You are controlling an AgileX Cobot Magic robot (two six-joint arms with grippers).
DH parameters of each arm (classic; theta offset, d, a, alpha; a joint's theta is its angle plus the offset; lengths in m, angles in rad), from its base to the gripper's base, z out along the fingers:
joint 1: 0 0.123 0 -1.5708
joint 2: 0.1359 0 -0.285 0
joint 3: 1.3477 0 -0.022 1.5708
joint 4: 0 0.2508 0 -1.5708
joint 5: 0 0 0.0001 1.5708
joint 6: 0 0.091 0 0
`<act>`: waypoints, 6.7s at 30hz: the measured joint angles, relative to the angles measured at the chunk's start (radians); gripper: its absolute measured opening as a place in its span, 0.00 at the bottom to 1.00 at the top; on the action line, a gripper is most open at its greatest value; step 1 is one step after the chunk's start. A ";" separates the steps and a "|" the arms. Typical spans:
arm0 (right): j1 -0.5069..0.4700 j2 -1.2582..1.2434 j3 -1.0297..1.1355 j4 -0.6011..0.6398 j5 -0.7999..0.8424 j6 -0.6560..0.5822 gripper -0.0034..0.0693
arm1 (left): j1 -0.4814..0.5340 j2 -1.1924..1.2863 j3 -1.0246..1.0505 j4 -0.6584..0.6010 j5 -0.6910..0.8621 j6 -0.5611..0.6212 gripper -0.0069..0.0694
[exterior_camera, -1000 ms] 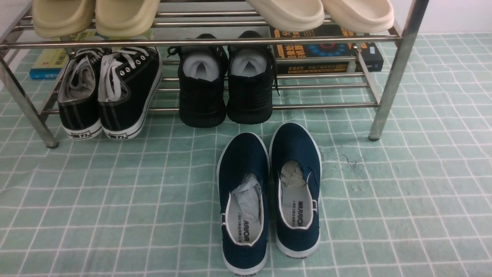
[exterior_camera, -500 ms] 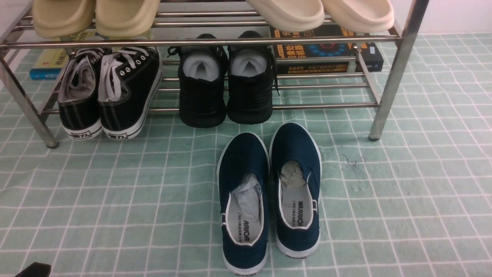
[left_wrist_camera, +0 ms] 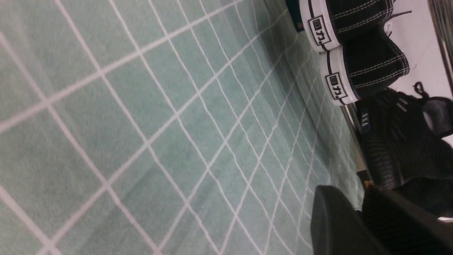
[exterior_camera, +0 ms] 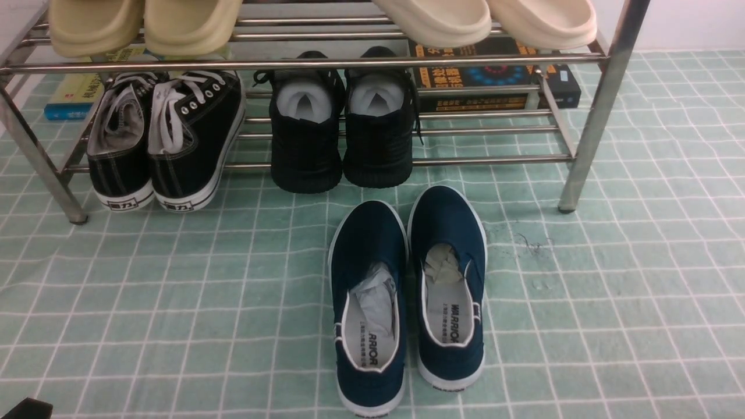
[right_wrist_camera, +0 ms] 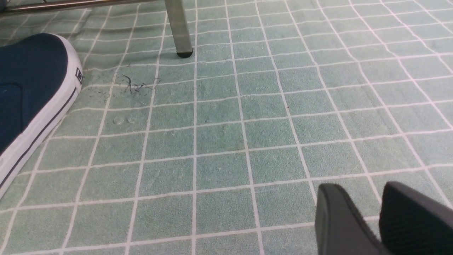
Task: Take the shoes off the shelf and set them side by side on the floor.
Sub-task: 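Grasp the leftmost shoe on the bottom shelf of the shoe rack with the left gripper, then set the held shoe down on the floor in front of the rack with the left gripper, then grasp the leftmost shoe on the bottom shelf of the shoe rack with the left gripper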
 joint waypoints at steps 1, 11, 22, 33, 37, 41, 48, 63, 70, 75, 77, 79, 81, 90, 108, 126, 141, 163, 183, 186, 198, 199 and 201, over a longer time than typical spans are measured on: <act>0.000 0.000 0.000 0.000 0.000 0.000 0.33 | 0.000 0.000 -0.039 0.010 0.047 0.041 0.18; 0.000 0.000 0.000 0.000 0.000 0.000 0.36 | 0.000 0.291 -0.523 0.148 0.483 0.198 0.09; 0.000 0.000 0.000 0.000 0.000 0.000 0.37 | 0.000 0.967 -0.843 -0.082 0.747 0.738 0.11; 0.000 0.000 0.000 0.000 0.000 0.000 0.37 | 0.000 1.276 -0.976 0.102 0.431 0.694 0.25; 0.000 0.000 0.000 0.000 0.000 0.000 0.37 | 0.000 1.377 -0.997 0.103 0.359 0.641 0.39; 0.000 0.000 0.000 0.000 0.000 0.000 0.37 | 0.034 1.445 -1.068 0.054 0.341 0.564 0.50; 0.000 0.000 0.000 0.000 0.000 0.000 0.37 | 0.140 1.538 -1.235 -0.107 0.347 0.638 0.51; 0.000 0.000 0.000 0.000 0.000 0.000 0.37 | 0.143 1.759 -1.394 -0.174 0.198 0.816 0.51; 0.000 0.000 0.000 0.000 0.000 0.000 0.37 | 0.143 1.832 -1.394 -0.144 0.103 0.818 0.48; 0.000 0.000 0.000 0.000 0.000 0.000 0.37 | 0.143 1.869 -1.394 -0.150 0.077 0.804 0.37; 0.000 0.000 0.000 0.000 0.000 0.000 0.37 | 0.143 1.874 -1.394 -0.151 0.078 0.803 0.27; 0.000 0.000 0.000 0.000 0.000 0.000 0.37 | 0.143 1.874 -1.394 -0.149 0.086 0.807 0.17; 0.000 0.000 0.000 0.000 0.000 0.000 0.37 | 0.143 1.873 -1.394 -0.148 0.101 0.815 0.13; 0.000 0.000 0.000 0.000 0.000 0.000 0.37 | 0.143 1.656 -1.391 -0.107 0.461 0.868 0.10; 0.000 0.000 0.000 0.000 0.000 0.000 0.37 | 0.143 1.264 -1.024 0.033 0.609 0.704 0.10; 0.000 0.000 0.000 0.000 0.000 0.000 0.37 | 0.143 1.490 -0.862 0.098 0.335 0.608 0.11; 0.000 0.000 0.000 0.000 0.000 0.000 0.38 | 0.143 1.484 -0.919 0.119 0.473 0.610 0.45; 0.000 0.000 0.000 0.000 0.000 0.000 0.38 | 0.143 1.539 -1.388 -0.353 0.499 0.951 0.56; 0.000 0.000 0.000 0.000 0.000 0.000 0.38 | 0.143 1.898 -1.504 -0.559 0.349 1.214 0.59; 0.000 0.000 0.000 0.000 0.000 0.000 0.38 | 0.143 1.906 -1.504 -0.575 0.342 1.230 0.59; 0.000 0.000 0.000 0.000 0.000 0.000 0.38 | 0.143 1.939 -1.510 -0.596 0.345 1.234 0.40; 0.000 0.000 0.000 0.000 0.000 0.000 0.38 | 0.143 1.939 -1.510 -0.597 0.345 1.234 0.27; 0.000 0.000 0.000 0.000 0.000 0.000 0.38 | 0.143 1.938 -1.510 -0.590 0.348 1.234 0.16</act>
